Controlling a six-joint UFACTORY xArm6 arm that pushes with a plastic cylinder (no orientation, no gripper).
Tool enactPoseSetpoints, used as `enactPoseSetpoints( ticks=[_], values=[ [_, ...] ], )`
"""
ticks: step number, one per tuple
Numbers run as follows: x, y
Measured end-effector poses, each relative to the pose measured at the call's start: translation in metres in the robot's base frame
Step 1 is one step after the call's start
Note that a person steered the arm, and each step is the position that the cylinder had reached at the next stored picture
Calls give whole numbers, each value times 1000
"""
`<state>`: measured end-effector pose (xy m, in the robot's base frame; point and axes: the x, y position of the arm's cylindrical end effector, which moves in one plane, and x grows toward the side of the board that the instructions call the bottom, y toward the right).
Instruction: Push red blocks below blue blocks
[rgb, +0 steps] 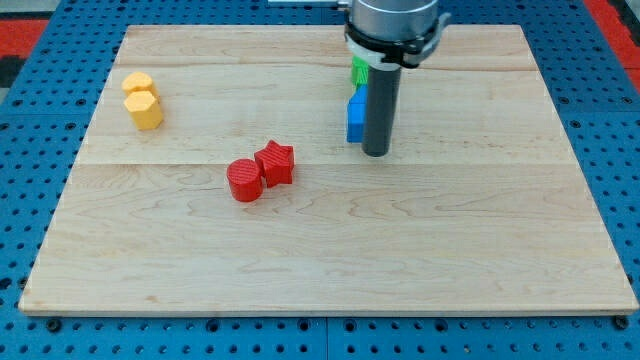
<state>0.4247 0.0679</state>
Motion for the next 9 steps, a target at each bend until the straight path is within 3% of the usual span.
enactPoseSetpoints(
  ticks=[1,2,3,4,6,7,9],
  values=[
    [20,7],
    [78,-5],
    [136,-76],
    [135,-160],
    [50,-173],
    [36,-171],
    [6,-104]
  ],
)
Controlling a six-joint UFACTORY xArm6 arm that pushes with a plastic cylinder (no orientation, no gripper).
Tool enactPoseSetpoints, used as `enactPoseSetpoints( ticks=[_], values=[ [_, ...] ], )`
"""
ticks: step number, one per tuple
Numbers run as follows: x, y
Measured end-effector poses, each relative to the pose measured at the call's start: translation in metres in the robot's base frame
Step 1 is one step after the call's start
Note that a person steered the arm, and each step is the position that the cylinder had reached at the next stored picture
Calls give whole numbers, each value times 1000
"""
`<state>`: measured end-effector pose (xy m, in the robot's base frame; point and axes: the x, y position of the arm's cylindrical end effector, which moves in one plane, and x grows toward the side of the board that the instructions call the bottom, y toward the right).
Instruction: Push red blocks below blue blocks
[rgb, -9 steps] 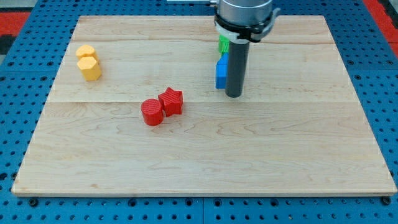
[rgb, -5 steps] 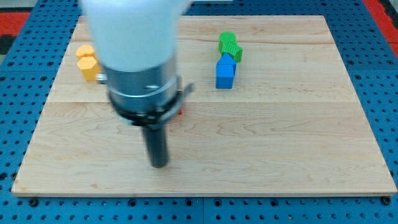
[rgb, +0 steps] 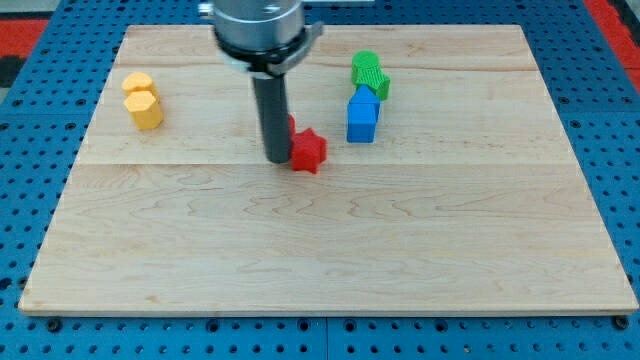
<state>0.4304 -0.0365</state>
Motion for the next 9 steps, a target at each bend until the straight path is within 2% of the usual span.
enactPoseSetpoints(
  ticks=[1,2,4,5,6,7,8,9],
  values=[
    [13,31],
    [33,36],
    [32,104],
    [58,108],
    [79,45],
    [37,-21],
    [-28,-57],
    [-61,-53]
  ],
)
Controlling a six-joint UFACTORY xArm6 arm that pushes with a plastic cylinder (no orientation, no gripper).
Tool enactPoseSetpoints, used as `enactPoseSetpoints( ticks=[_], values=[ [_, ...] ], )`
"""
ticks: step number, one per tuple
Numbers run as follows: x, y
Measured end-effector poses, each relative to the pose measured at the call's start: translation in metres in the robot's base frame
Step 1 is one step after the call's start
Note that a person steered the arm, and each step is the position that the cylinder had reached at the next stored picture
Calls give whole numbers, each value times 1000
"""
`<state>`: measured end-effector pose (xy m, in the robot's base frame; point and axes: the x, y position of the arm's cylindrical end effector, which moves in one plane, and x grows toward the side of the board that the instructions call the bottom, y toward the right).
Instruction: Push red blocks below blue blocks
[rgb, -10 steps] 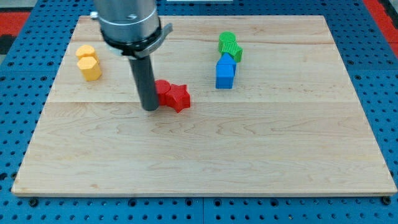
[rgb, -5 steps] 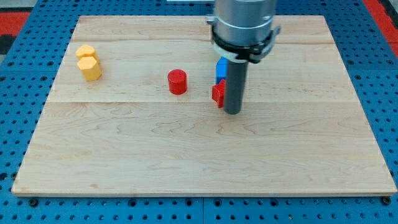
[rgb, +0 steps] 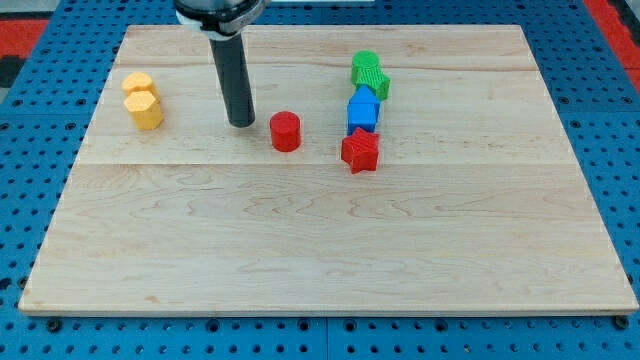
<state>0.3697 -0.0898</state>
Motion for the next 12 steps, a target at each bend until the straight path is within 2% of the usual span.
enactPoseSetpoints(
  ticks=[1,2,4,5,6,8,10,11,12],
  values=[
    [0,59],
    [6,74],
    [72,77],
    [80,38],
    [104,37],
    [117,38],
    [119,93],
    [135,86],
    [165,103]
  ],
)
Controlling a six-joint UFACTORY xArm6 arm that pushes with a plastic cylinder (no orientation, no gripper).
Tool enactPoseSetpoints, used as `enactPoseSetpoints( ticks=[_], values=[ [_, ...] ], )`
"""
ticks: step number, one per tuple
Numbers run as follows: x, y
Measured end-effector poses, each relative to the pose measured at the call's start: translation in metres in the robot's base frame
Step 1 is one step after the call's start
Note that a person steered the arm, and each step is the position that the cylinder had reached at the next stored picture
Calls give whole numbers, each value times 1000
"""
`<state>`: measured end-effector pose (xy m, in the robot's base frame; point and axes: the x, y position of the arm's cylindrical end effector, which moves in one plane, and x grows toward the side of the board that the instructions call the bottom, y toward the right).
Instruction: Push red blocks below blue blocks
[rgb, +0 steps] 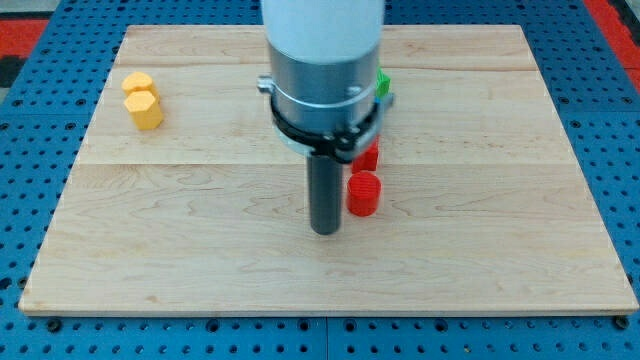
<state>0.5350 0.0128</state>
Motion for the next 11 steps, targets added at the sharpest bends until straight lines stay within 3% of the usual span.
enactPoseSetpoints(
  ticks=[3,9,10,11],
  values=[
    [-37,60],
    [-62,38],
    [-57,22],
    [-57,-41]
  ],
)
